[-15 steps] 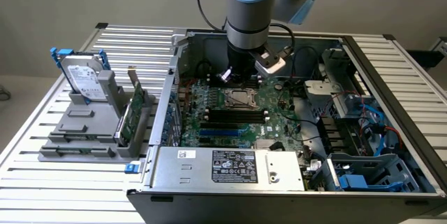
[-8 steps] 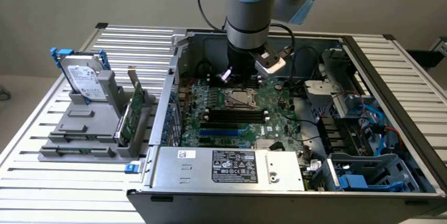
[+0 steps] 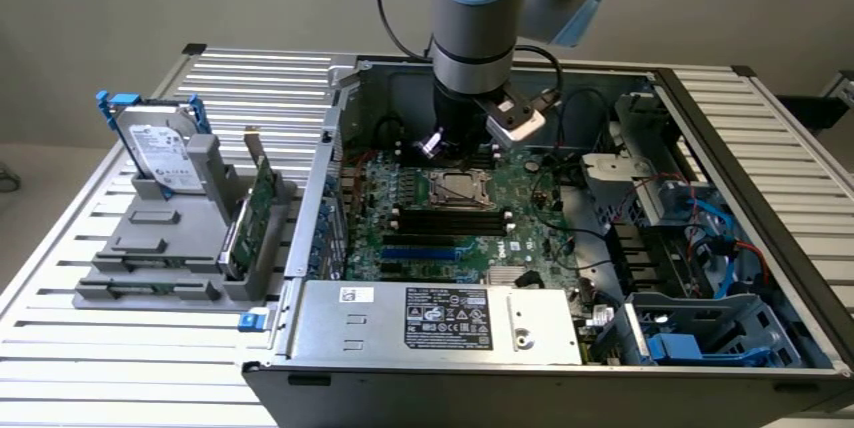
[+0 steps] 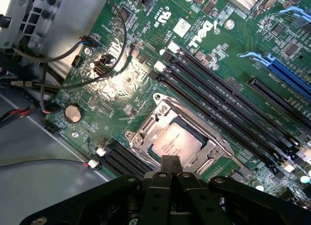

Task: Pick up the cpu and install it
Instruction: 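Install the first cpu locking lever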

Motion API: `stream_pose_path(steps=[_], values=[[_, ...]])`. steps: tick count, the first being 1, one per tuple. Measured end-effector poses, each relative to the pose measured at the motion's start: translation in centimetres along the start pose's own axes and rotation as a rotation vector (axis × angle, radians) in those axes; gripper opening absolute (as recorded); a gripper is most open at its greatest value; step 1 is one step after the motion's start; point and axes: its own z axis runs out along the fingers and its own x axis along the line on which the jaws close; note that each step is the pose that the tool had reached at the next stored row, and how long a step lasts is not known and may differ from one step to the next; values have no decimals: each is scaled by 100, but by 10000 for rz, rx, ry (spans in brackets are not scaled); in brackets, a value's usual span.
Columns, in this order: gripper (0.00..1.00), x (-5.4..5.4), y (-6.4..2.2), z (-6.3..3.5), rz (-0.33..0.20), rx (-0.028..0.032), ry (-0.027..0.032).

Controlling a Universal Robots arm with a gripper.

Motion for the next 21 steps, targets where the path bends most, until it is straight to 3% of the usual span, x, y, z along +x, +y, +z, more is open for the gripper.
stream_pose_path(steps=[7,15,18,21], values=[[11,-98,-1,-32,10,-1,0],[11,-202,133,-209,39,-8,3],[11,-227,154,-218,47,-61,-33],[11,-246,161,-221,44,-169,-112]])
